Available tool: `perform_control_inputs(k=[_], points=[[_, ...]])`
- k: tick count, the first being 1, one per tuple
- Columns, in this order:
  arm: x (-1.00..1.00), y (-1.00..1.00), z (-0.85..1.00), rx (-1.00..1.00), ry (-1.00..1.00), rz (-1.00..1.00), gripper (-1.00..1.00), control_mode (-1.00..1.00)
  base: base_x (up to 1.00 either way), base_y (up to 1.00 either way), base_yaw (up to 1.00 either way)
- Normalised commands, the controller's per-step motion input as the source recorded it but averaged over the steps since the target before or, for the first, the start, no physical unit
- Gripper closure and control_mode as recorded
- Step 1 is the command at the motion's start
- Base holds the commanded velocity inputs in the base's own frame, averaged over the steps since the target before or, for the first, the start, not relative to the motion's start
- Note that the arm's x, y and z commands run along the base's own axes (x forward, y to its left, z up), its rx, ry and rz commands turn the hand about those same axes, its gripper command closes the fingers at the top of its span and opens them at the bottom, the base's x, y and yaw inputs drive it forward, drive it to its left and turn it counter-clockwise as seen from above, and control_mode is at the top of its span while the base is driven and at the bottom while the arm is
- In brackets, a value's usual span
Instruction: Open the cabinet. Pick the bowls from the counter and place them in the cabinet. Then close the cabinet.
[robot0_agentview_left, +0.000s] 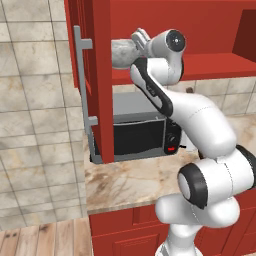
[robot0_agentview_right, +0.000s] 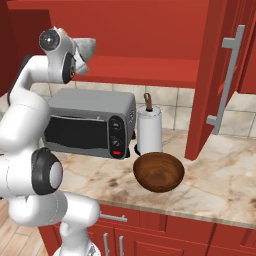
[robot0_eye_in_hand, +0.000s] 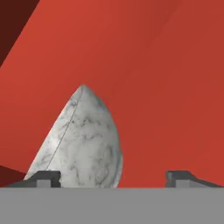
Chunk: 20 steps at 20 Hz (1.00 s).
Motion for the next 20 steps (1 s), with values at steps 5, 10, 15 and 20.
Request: perform_control_inputs(k=[5, 10, 15, 20], points=[[-0.49, 0.0, 0.09, 0.03, -0.07, -0.02, -1.0, -1.0, 0.0, 0.0, 0.0], [-0.95, -0.34, 0.31, 0.01, 0.09, -0.13, -1.0, -1.0, 0.0, 0.0, 0.0], [-0.8, -0.45, 0.21, 0.0, 0.26, -0.19, -1.0, -1.0, 0.0, 0.0, 0.0], [-0.53, -0.58, -0.01, 0.0, 0.37, -0.17, -1.0, -1.0, 0.0, 0.0, 0.0]])
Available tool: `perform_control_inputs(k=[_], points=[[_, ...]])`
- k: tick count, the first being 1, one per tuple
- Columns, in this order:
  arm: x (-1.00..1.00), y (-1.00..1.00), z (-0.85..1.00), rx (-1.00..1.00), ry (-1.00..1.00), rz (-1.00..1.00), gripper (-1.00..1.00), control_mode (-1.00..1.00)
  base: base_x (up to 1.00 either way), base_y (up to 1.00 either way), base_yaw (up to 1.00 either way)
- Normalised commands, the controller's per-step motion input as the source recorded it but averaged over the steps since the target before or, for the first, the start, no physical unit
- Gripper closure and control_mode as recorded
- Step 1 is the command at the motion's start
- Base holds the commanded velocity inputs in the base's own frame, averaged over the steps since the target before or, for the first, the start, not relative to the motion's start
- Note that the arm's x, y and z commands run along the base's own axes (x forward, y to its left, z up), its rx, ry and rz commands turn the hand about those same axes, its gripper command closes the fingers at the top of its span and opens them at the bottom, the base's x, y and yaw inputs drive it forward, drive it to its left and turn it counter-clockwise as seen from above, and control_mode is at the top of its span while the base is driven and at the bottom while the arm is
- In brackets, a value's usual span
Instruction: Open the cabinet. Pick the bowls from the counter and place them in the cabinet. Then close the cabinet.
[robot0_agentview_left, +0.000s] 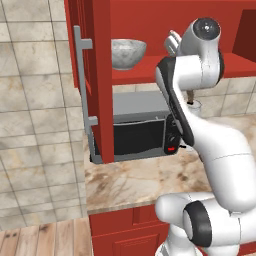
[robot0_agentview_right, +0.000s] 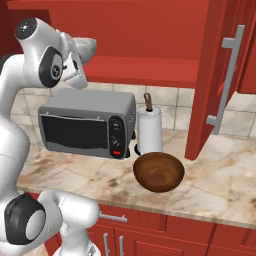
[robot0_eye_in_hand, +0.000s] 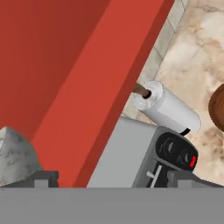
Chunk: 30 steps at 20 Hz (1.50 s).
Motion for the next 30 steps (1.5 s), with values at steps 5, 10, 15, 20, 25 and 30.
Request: perform_control_inputs(k=[5, 10, 15, 20, 25, 30], points=[[-0.6, -0.83, -0.3, 0.0, 0.13, -0.07, -1.0, -1.0, 0.0, 0.0, 0.0], [-0.57, -0.73, -0.57, 0.0, 0.01, -0.01, -1.0, -1.0, 0.0, 0.0, 0.0], [-0.47, -0.49, -0.85, -0.02, 0.0, 0.0, -1.0, -1.0, 0.0, 0.0, 0.0], [-0.12, -0.33, -0.68, -0.03, 0.15, 0.0, -1.0, -1.0, 0.0, 0.0, 0.0], [0.0, -0.38, -0.53, 0.0, 0.38, 0.0, -1.0, -1.0, 0.0, 0.0, 0.0], [-0.04, -0.45, -0.58, 0.0, 0.28, 0.0, -1.0, -1.0, 0.0, 0.0, 0.0]])
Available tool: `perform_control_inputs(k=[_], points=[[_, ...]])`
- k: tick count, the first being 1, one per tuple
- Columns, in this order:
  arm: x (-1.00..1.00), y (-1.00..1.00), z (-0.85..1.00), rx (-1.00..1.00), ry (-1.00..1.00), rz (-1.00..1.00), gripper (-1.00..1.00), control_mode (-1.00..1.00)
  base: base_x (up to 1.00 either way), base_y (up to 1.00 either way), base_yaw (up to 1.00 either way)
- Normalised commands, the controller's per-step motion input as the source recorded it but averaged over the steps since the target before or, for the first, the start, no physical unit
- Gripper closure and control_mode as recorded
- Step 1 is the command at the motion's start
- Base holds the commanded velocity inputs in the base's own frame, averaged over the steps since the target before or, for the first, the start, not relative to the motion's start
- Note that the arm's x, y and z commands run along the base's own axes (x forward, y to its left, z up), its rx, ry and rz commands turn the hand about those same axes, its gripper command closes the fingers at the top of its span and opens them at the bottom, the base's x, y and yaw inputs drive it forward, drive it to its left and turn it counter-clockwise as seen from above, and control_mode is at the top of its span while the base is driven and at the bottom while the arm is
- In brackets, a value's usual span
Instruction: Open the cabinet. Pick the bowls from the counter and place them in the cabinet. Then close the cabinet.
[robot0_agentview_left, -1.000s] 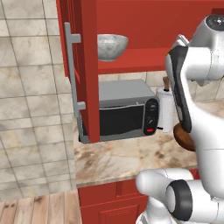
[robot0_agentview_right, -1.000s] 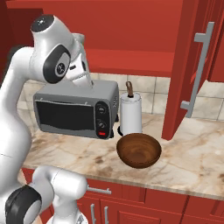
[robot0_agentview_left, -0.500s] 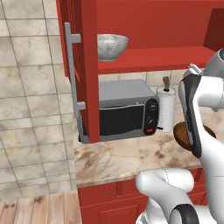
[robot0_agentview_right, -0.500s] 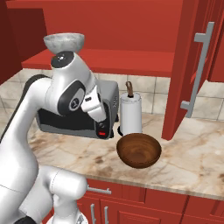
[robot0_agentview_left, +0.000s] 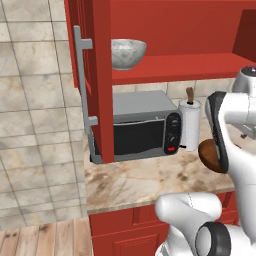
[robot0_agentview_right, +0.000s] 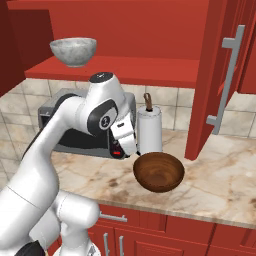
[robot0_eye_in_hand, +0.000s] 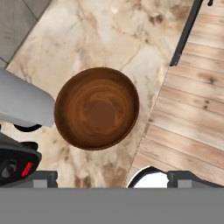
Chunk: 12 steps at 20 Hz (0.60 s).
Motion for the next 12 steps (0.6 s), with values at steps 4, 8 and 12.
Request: perform_control_inputs(k=[4, 8, 12], points=[[-0.07, -0.45, -0.34, 0.0, 0.13, 0.0, -1.0, -1.0, 0.0, 0.0, 0.0], [-0.08, -0.48, -0.41, 0.0, 0.15, 0.0, -1.0, -1.0, 0.0, 0.0, 0.0], [-0.17, -0.5, -0.5, 0.0, 0.11, 0.0, -1.0, -1.0, 0.0, 0.0, 0.0]])
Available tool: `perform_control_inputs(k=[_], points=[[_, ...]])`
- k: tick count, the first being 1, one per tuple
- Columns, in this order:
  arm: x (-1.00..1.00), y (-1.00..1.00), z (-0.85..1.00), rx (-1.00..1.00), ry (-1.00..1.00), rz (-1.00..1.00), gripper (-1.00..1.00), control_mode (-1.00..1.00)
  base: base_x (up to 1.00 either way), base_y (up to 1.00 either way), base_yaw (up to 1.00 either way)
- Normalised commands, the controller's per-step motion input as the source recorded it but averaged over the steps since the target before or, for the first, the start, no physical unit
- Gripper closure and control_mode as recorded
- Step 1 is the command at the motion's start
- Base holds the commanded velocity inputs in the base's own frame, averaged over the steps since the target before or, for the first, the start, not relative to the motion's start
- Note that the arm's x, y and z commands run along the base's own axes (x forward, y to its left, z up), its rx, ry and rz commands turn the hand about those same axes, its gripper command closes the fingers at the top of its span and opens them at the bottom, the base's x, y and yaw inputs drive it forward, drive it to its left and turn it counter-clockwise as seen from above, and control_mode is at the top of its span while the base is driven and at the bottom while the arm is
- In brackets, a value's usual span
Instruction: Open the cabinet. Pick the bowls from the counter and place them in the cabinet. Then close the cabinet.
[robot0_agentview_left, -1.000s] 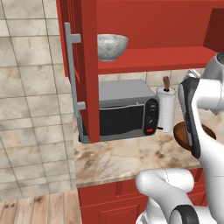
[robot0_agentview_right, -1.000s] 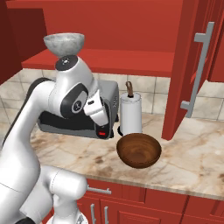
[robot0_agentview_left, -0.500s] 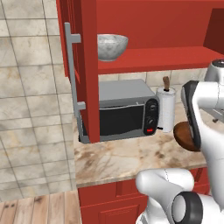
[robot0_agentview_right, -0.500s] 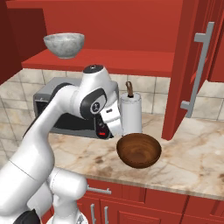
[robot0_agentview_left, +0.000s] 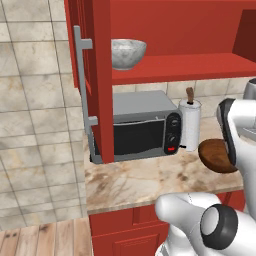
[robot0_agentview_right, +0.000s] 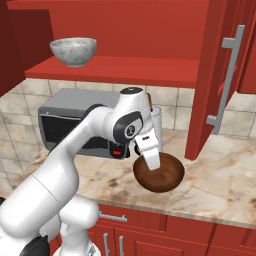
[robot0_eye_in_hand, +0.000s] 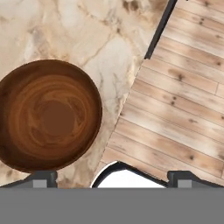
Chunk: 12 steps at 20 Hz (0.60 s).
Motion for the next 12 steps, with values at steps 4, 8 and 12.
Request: perform_control_inputs(k=[4, 8, 12], points=[[-0.16, -0.36, -0.56, 0.0, 0.03, 0.0, -1.0, -1.0, 0.0, 0.0, 0.0], [0.0, -0.19, -0.43, 0.0, 0.0, 0.0, -1.0, -1.0, 0.0, 0.0, 0.0], [0.0, -0.06, -0.45, 0.0, 0.0, 0.0, -1.0, -1.0, 0.0, 0.0, 0.0]])
